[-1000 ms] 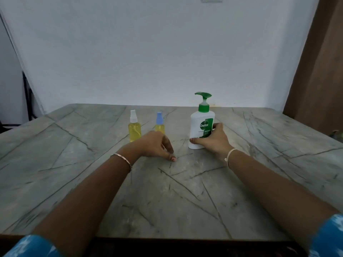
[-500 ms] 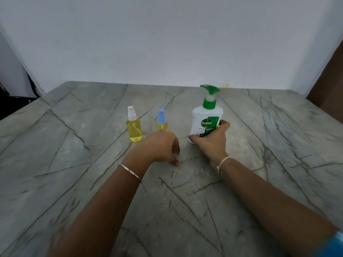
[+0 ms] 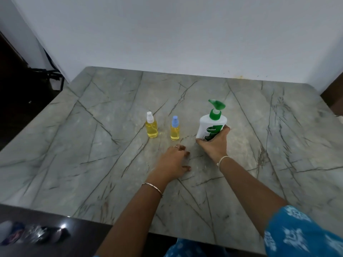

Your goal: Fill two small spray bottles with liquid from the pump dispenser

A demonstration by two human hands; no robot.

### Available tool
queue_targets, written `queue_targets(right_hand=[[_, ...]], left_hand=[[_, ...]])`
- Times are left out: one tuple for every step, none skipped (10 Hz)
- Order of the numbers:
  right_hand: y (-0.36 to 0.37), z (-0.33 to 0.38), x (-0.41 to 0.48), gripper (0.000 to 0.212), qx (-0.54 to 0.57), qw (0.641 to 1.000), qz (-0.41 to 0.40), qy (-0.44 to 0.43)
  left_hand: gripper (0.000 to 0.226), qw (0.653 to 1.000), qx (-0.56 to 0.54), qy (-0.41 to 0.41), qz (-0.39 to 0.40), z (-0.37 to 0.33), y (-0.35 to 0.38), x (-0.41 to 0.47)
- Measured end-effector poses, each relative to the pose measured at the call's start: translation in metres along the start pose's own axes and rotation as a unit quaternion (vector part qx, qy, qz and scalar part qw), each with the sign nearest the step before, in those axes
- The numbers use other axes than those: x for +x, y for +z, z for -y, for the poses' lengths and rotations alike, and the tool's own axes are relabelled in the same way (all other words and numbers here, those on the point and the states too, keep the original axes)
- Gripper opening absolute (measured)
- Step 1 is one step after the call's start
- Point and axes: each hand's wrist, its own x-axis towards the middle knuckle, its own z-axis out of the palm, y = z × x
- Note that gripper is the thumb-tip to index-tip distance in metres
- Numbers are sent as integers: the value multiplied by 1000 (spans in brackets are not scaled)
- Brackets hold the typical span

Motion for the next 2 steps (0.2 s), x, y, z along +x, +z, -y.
queue_targets(right_hand=[[-3, -2, 3, 89, -14, 999, 25, 25], [-8, 1, -2, 102, -13, 998, 28, 51]], left_hand=[[63, 1000, -16, -3, 13, 0, 1, -4], [63, 999, -31, -14, -4, -2, -1, -11]])
